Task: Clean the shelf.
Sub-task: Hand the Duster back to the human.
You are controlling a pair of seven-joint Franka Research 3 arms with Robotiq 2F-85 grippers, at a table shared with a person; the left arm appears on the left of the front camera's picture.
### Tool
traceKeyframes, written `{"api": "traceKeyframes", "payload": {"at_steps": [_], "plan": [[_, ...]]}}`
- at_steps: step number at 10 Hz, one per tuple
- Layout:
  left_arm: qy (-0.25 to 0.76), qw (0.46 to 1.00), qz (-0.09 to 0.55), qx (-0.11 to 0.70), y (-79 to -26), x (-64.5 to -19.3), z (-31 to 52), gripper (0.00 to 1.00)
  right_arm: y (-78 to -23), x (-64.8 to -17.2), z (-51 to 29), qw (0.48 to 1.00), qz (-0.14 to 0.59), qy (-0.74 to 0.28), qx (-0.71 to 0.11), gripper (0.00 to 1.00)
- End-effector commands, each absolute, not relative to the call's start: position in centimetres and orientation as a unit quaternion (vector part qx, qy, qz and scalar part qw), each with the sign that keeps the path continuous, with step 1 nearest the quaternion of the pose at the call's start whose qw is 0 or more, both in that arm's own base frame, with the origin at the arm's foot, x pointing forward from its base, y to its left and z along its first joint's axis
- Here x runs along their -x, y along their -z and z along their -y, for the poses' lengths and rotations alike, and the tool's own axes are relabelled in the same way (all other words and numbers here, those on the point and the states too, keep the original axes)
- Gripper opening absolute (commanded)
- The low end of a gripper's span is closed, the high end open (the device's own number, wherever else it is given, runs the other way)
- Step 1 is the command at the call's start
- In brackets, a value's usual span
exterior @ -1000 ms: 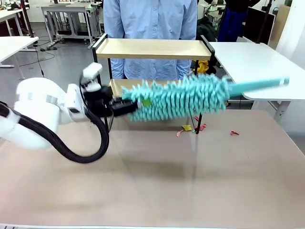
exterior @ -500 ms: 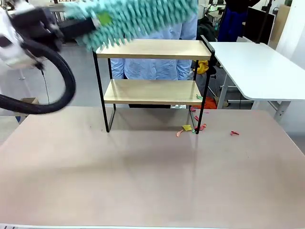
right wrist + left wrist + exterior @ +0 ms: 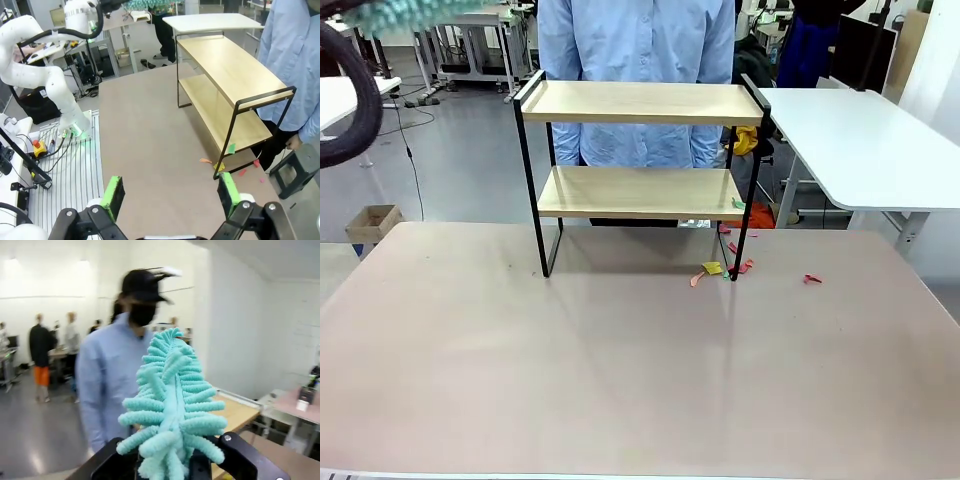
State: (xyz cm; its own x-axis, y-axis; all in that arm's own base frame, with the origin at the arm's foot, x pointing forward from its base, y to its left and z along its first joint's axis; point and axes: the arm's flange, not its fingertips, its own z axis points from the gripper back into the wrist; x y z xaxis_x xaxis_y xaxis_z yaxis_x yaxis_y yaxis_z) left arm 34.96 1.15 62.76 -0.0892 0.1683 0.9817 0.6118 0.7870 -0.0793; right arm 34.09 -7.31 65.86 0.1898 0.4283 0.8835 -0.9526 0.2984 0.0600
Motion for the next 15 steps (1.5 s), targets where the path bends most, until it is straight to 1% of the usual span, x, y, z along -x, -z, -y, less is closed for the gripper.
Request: {"api": "traceKeyframes", "payload": {"at_steps": [1,4,8,11,12,13,14,15], "plan": [[0.108,0.626,0.733,0.244,-60.6,-35.5,-2.8,0.18,-66.1,-34.2,7.3,0.690,0.412,-0.495,-0.331,1.00],[0.040,0.636,0.751,0.172,-54.7,-35.8,-6.9,0.18,-66.1,-34.2,7.3,0.690,0.412,-0.495,-0.331,1.00],[0.022,0.653,0.750,0.103,-44.6,-35.5,-6.5,0.18,-66.1,-34.2,7.3,0.690,0.412,-0.495,-0.331,1.00],[0.004,0.671,0.735,0.099,-37.2,-35.1,-5.2,0.18,-66.1,-34.2,7.3,0.690,0.412,-0.495,-0.331,1.00],[0.000,0.671,0.735,0.097,-35.9,-34.6,-4.9,0.18,-66.1,-34.2,7.3,0.690,0.412,-0.495,-0.331,1.00],[0.017,0.665,0.739,0.112,-35.2,-34.2,-4.2,0.18,-66.1,-34.2,7.3,0.690,0.412,-0.495,-0.331,1.00],[0.024,0.663,0.738,0.122,-35.1,-33.9,-3.4,0.18,-66.1,-34.2,7.3,0.690,0.412,-0.495,-0.331,1.00],[0.003,0.691,0.714,0.112,-41.6,-39.3,-12.1,0.18,-66.1,-34.2,7.3,0.690,0.412,-0.495,-0.331,1.00]]}}
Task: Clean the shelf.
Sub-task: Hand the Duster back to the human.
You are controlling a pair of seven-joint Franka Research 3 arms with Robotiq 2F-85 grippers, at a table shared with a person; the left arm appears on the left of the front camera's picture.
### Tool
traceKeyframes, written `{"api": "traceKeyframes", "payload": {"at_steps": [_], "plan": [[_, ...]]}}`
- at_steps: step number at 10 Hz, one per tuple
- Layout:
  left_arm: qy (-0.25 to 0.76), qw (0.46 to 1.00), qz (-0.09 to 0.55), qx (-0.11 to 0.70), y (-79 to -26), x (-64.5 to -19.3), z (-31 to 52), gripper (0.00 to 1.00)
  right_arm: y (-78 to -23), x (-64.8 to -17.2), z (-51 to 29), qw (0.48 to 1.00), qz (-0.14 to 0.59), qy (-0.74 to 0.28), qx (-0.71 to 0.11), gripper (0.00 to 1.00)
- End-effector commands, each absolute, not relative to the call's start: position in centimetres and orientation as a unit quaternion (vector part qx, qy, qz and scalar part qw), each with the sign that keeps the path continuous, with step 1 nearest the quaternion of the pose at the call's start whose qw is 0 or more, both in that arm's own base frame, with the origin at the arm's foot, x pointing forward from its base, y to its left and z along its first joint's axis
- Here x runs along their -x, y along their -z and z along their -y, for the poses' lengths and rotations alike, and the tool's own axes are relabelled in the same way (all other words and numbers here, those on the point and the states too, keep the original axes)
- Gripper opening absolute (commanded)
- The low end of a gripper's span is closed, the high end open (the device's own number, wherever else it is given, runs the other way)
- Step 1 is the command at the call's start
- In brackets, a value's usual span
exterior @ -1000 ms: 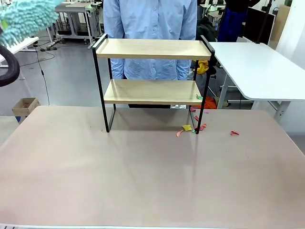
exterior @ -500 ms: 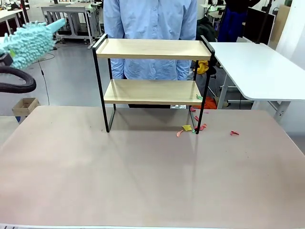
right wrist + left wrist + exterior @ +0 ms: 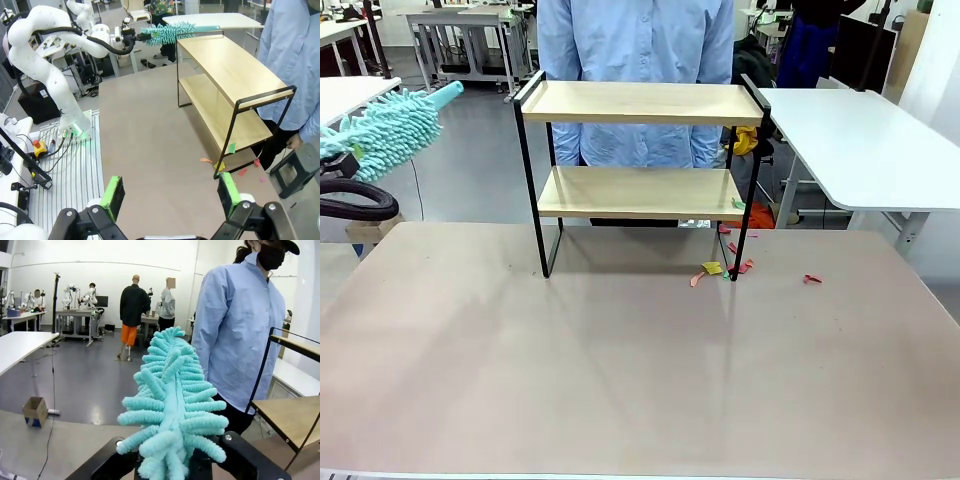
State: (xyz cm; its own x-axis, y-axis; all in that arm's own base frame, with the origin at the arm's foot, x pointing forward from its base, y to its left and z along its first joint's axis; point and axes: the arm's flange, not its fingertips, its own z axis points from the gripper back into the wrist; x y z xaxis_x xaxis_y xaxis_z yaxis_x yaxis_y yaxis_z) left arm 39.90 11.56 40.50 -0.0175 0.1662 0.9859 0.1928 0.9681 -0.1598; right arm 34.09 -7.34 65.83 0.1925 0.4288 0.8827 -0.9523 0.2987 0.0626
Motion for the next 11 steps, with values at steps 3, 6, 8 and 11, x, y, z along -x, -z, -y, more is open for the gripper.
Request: {"api": "traceKeyframes", "payload": {"at_steps": [3,6,8,11], "plan": [[0.003,0.691,0.714,0.112,-41.57,-39.30,-12.11,0.18,-66.15,-34.19,7.32,0.690,0.412,-0.495,-0.331,1.00],[0.003,0.691,0.714,0.112,-41.57,-39.30,-12.11,0.18,-66.15,-34.19,7.32,0.690,0.412,-0.495,-0.331,1.00],[0.003,0.691,0.714,0.112,-41.57,-39.30,-12.11,0.18,-66.15,-34.19,7.32,0.690,0.412,-0.495,-0.331,1.00],[0.003,0.691,0.714,0.112,-41.57,-39.30,-12.11,0.18,-66.15,-34.19,7.32,0.690,0.412,-0.495,-0.331,1.00]]}}
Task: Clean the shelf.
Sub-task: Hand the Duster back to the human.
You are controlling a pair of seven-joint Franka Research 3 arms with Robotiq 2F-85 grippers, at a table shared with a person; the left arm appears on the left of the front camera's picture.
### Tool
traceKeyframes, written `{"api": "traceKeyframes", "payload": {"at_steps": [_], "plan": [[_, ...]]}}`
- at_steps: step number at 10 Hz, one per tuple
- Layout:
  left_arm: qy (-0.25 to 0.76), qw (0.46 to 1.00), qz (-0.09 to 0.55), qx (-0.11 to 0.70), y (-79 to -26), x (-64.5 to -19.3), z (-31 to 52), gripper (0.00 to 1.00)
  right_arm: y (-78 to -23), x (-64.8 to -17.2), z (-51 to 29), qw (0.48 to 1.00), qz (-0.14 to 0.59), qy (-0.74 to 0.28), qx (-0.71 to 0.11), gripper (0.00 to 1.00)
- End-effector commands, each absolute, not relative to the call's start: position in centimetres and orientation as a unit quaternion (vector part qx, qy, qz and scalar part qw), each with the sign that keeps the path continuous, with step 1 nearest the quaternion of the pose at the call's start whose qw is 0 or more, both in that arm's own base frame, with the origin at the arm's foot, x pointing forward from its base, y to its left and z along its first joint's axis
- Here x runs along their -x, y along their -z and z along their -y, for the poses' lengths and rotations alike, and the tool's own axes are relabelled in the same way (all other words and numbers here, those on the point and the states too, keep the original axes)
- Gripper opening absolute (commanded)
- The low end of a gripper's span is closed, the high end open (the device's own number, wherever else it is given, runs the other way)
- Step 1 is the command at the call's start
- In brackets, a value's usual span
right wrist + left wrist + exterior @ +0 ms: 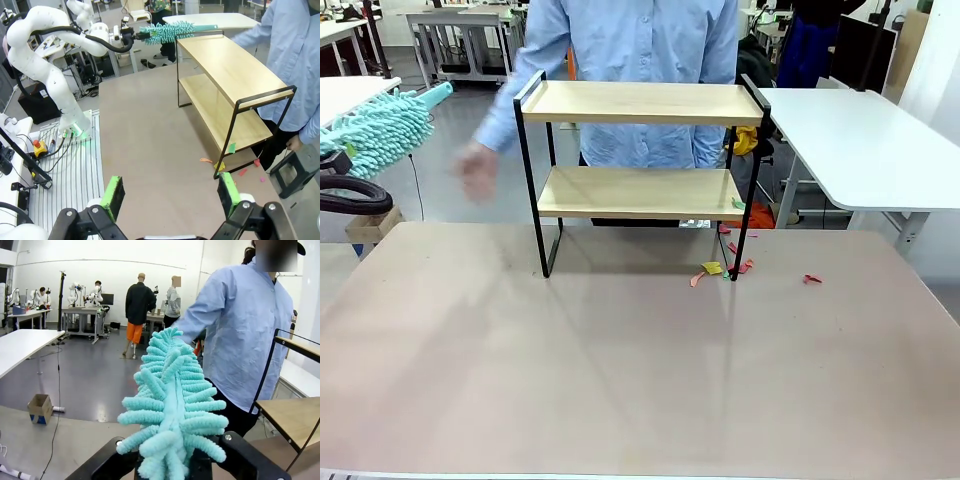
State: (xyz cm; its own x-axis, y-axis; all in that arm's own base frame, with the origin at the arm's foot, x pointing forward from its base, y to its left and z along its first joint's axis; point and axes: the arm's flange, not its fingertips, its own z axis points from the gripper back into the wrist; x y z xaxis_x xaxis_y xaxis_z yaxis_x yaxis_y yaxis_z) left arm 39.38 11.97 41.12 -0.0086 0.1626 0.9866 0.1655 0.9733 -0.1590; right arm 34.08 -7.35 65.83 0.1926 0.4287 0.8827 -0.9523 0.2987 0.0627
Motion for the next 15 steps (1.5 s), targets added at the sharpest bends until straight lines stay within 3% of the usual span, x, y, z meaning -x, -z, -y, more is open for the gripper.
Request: {"api": "traceKeyframes", "payload": {"at_steps": [1,8,9,10,11,12,13,15], "plan": [[0.003,0.691,0.714,0.112,-41.6,-39.3,-12.1,0.18,-66.1,-34.2,7.3,0.690,0.412,-0.495,-0.331,1.00],[0.002,0.695,0.709,0.117,-41.1,-39.4,-11.8,0.18,-66.1,-34.2,7.3,0.690,0.412,-0.495,-0.331,1.00],[-0.007,0.706,0.691,0.158,-41.9,-37.9,-11.3,0.75,-66.1,-34.2,7.3,0.690,0.412,-0.495,-0.331,1.00],[-0.009,0.709,0.681,0.181,-43.3,-36.5,-10.7,0.75,-66.1,-34.2,7.3,0.690,0.412,-0.495,-0.331,1.00],[-0.014,0.716,0.669,0.200,-44.7,-35.5,-10.4,1.00,-66.1,-34.2,7.3,0.690,0.412,-0.495,-0.331,1.00],[-0.021,0.721,0.657,0.216,-46.6,-34.5,-10.2,0.79,-66.1,-34.2,7.3,0.690,0.412,-0.495,-0.331,1.00],[-0.032,0.725,0.649,0.229,-48.8,-33.7,-10.3,1.00,-66.1,-34.2,7.3,0.690,0.412,-0.495,-0.331,1.00],[-0.079,0.714,0.632,0.291,-56.1,-31.3,-12.1,1.00,-66.1,-34.2,7.3,0.690,0.412,-0.495,-0.331,1.00]]}}
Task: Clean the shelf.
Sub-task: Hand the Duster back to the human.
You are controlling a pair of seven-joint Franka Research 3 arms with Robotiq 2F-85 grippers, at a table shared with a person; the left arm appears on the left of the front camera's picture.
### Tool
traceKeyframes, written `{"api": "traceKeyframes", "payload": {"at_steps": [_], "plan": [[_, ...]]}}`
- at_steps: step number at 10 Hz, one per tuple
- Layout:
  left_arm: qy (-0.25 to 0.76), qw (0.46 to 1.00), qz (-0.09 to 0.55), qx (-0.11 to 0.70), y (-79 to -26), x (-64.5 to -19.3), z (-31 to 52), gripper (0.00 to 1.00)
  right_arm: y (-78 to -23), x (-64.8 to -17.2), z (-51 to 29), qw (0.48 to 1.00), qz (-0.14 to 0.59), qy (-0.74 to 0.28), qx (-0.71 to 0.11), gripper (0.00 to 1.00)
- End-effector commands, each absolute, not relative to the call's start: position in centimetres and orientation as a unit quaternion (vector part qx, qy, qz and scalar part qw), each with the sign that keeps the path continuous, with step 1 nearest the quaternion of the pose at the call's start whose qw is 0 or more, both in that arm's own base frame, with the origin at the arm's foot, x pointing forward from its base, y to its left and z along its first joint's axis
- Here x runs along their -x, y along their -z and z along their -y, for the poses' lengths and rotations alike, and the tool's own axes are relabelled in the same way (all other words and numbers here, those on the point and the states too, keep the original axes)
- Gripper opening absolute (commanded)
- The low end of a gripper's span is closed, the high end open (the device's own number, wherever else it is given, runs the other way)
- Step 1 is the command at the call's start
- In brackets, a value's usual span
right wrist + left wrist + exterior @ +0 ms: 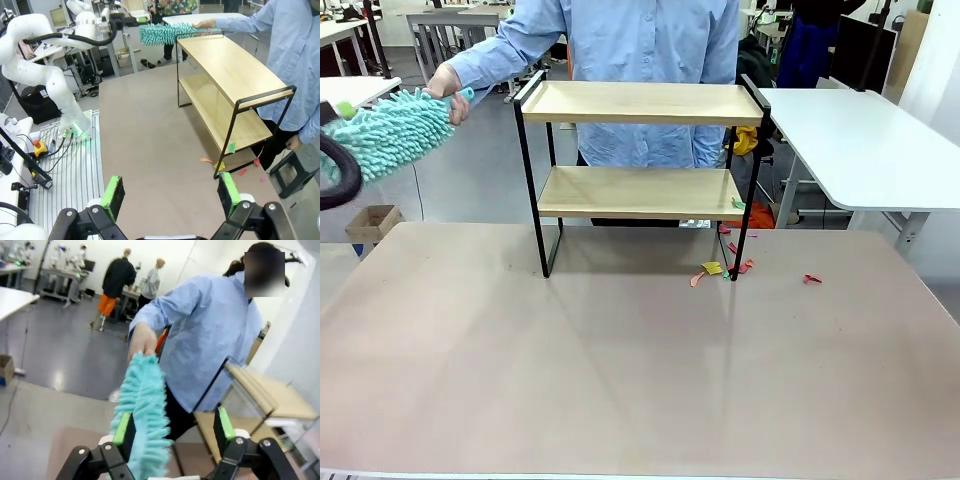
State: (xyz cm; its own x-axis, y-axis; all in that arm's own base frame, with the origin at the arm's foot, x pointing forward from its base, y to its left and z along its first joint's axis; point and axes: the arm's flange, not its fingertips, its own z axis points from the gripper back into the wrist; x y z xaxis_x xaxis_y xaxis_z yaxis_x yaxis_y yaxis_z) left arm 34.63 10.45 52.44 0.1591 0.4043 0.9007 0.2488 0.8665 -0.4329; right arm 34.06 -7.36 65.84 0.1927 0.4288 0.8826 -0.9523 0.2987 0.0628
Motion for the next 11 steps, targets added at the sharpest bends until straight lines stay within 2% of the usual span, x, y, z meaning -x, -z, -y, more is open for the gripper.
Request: {"api": "traceKeyframes", "payload": {"at_steps": [1,3,5,6,7,11], "plan": [[-0.107,0.690,0.634,0.333,-60.3,-29.4,-14.1,1.00,-66.1,-34.2,7.3,0.690,0.412,-0.495,-0.331,1.00],[-0.147,0.654,0.647,0.364,-65.1,-27.3,-18.9,1.00,-66.1,-34.2,7.3,0.690,0.412,-0.495,-0.331,1.00],[-0.187,0.637,0.639,0.389,-66.1,-26.7,-23.3,1.00,-66.1,-34.2,7.3,0.690,0.412,-0.495,-0.331,1.00],[-0.192,0.639,0.639,0.384,-65.7,-27.0,-23.9,1.00,-66.1,-34.2,7.3,0.690,0.412,-0.495,-0.331,1.00],[-0.179,0.635,0.654,0.370,-66.5,-25.3,-21.8,1.00,-66.1,-34.2,7.3,0.690,0.412,-0.495,-0.331,1.00],[-0.179,0.635,0.654,0.370,-66.5,-25.3,-21.8,1.00,-66.1,-34.2,7.3,0.690,0.412,-0.495,-0.331,1.00]]}}
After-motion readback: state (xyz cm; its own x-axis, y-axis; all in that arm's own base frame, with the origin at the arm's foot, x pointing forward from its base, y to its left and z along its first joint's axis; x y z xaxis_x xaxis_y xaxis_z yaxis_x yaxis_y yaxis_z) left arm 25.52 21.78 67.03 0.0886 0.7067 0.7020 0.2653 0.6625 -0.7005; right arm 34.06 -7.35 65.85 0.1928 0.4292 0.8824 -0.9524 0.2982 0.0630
